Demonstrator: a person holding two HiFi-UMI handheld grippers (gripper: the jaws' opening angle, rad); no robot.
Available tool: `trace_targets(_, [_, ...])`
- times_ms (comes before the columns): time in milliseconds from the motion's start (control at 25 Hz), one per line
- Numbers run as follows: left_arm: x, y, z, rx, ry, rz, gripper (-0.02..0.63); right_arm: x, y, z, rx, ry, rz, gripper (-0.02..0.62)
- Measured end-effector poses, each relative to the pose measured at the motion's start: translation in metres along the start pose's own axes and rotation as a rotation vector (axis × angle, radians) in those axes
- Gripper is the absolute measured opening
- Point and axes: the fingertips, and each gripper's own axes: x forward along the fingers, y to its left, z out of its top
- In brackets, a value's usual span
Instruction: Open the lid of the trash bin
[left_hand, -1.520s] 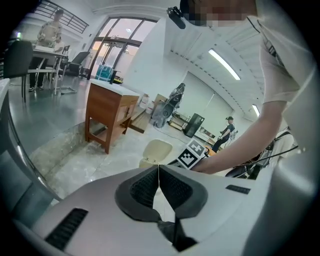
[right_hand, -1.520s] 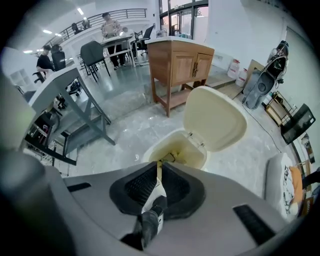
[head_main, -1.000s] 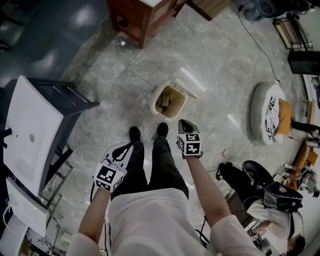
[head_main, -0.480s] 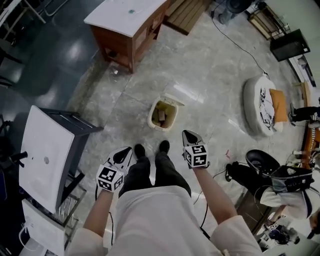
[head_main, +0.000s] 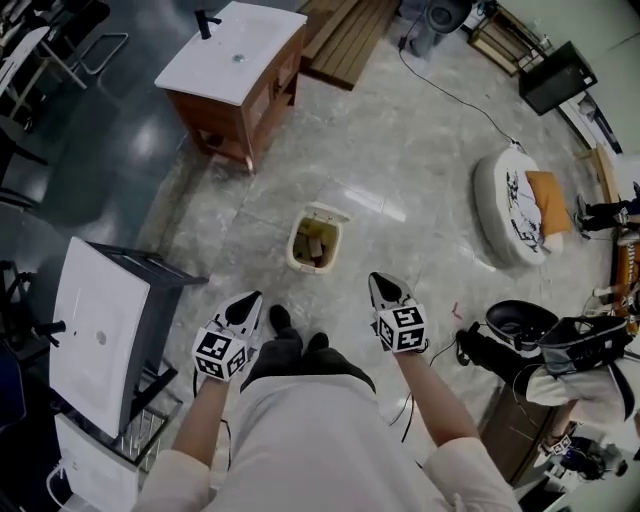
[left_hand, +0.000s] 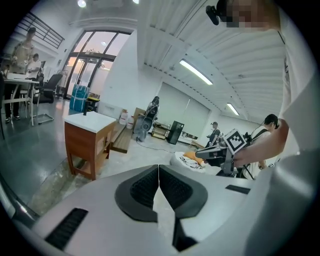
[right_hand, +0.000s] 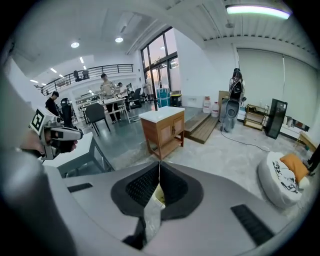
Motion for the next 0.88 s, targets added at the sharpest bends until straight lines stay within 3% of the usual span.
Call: trace_targets(880, [-0.026,-0.132,0.021,0.062,-0.091,0.037,0.018,-0.135,-0.033,-0.029,-0.055,-0.127,0.044,0.031])
